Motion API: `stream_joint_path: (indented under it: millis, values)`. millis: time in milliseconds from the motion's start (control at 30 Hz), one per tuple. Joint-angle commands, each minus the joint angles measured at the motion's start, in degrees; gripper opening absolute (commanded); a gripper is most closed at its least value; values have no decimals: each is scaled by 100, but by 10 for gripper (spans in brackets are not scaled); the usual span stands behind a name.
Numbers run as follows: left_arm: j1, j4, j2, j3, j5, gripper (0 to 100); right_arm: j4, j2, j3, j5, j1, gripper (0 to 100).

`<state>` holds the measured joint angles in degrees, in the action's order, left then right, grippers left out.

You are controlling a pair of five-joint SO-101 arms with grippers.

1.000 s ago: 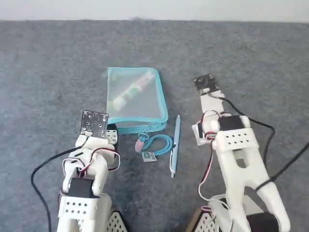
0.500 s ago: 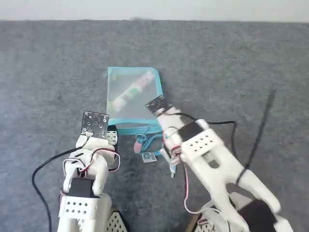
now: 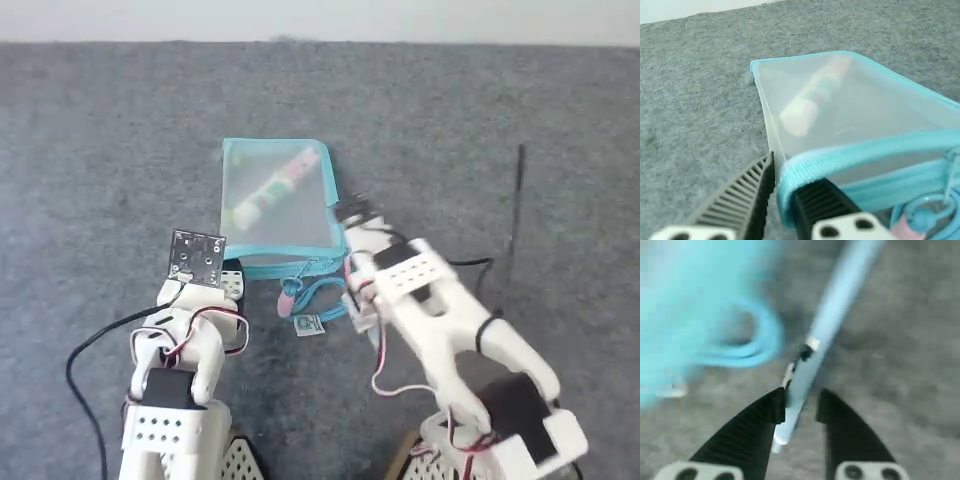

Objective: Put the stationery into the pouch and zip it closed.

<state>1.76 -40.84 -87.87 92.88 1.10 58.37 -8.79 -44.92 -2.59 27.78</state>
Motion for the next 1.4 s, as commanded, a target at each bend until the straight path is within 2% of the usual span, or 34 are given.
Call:
stream_joint_path:
  millis: [0,133,233,333,467,600,667,767,1367]
  values:
    - [-35,220,44,-75,62,13,-57,-31,273,-9,-734,38]
    - [-35,220,44,-84,62,13,-4,-4,686,571,-1314,35]
    - [-35,220,44,-84,62,13,4,-4,1064,607,-1657,37]
    - [-35,220,44,-84,62,13,31,-57,1248,624,-1701,37]
    - [-35,220,44,-84,62,13,831,-75,1451,580,-1341,43]
    - [-35,220,44,-84,70,13,1525,-22,1398,396,-549,158]
    - [-35,220,44,-84,70,13,1279,4,1178,176,-338,214]
    - [-35,220,44,-84,70,13,1051,-4,905,79,-92,222]
    - [-9,220,44,-75,70,13,-119,4,-167,88,-224,109]
